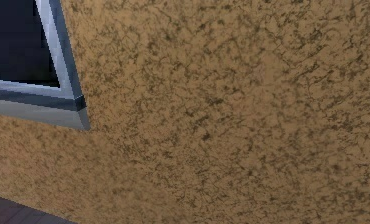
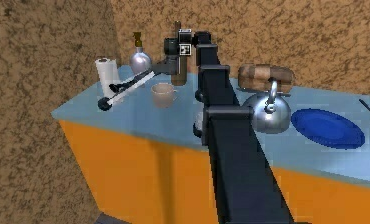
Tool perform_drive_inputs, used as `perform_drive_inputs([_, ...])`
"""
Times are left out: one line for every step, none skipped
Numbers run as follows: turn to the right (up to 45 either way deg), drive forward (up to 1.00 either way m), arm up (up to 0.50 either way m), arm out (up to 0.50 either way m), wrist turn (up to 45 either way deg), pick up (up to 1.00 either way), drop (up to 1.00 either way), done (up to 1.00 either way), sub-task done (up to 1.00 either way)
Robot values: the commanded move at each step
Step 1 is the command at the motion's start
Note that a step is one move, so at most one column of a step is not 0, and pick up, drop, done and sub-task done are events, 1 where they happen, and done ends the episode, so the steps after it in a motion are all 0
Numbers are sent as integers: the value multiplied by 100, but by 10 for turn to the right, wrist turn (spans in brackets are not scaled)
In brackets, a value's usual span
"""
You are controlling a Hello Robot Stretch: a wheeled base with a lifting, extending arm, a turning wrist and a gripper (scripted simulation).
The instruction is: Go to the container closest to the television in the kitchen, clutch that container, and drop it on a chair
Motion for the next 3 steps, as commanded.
perform_drive_inputs([0, 0, 0, 0, 450, 0, 0, 0, 0])
perform_drive_inputs([0, 0, 0, 0, 330, 0, 0, 0, 0])
perform_drive_inputs([0, 0, -16, 0, 0, 0, 0, 0, 0])
